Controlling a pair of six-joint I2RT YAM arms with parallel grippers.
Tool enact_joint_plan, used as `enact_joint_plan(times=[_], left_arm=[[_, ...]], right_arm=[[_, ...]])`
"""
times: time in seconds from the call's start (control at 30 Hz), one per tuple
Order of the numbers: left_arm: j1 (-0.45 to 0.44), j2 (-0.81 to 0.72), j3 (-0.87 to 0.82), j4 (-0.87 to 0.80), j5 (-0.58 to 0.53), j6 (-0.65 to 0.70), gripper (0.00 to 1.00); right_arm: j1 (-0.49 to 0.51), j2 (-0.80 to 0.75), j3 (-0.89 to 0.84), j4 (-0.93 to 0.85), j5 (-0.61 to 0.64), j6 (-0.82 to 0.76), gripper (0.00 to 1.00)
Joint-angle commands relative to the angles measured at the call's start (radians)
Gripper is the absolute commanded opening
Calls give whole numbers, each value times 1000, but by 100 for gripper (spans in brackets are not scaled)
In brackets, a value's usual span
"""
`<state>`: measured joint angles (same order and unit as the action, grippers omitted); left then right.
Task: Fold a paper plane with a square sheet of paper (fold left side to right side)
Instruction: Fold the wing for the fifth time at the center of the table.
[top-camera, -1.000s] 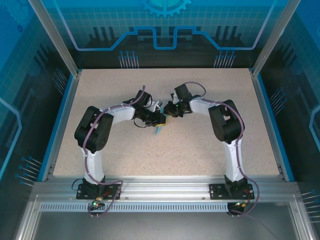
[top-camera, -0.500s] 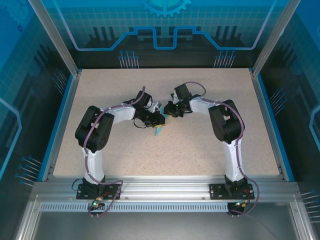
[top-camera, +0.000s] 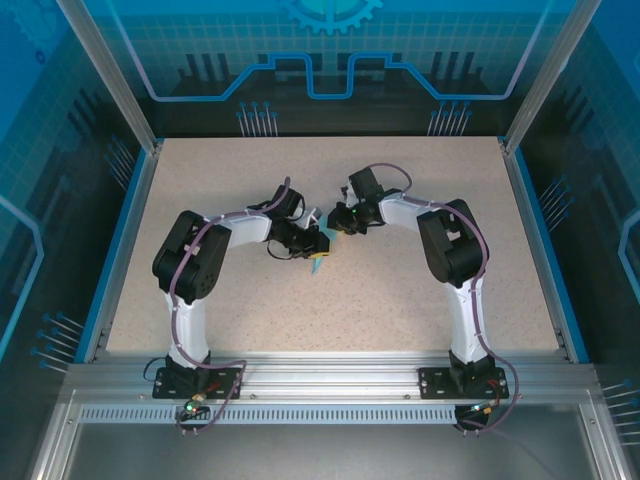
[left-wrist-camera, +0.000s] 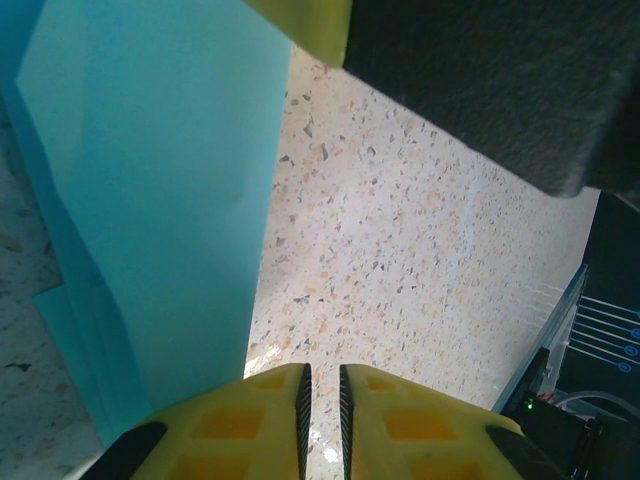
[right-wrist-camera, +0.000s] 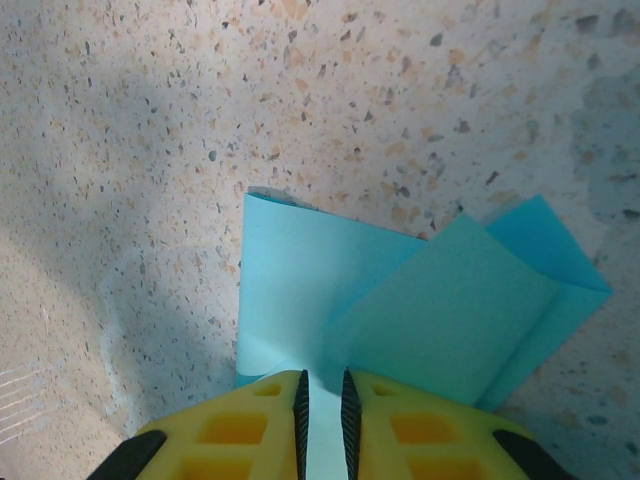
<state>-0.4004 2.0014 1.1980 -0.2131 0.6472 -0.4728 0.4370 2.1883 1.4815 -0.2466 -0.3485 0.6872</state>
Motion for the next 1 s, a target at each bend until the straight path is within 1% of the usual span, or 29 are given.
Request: enact_joint_plan(times=[0.0,0.13,0.27,0.47,0.8,0.97], left_arm=[[4,-59,9,-43,-2,9,19],[5,-81,3,-72,-42,24,19],[8,-84,-12,-51,-46,19,19],[8,-37,4,-55,-38,21,19],[8,6,5,-75,-80,36,18],[8,20,4,-75,-80,40,18]], right_arm=[[-4,42,4,-90,26,-15,21],[-5,42,5,-90,27,-15,21],[-4,42,5,-93,27,-17,21],[-4,44,9,-95,28,-18,21],[-4,44,9,-99,29,-18,21],[-4,44,10,-100,29,-21,21]])
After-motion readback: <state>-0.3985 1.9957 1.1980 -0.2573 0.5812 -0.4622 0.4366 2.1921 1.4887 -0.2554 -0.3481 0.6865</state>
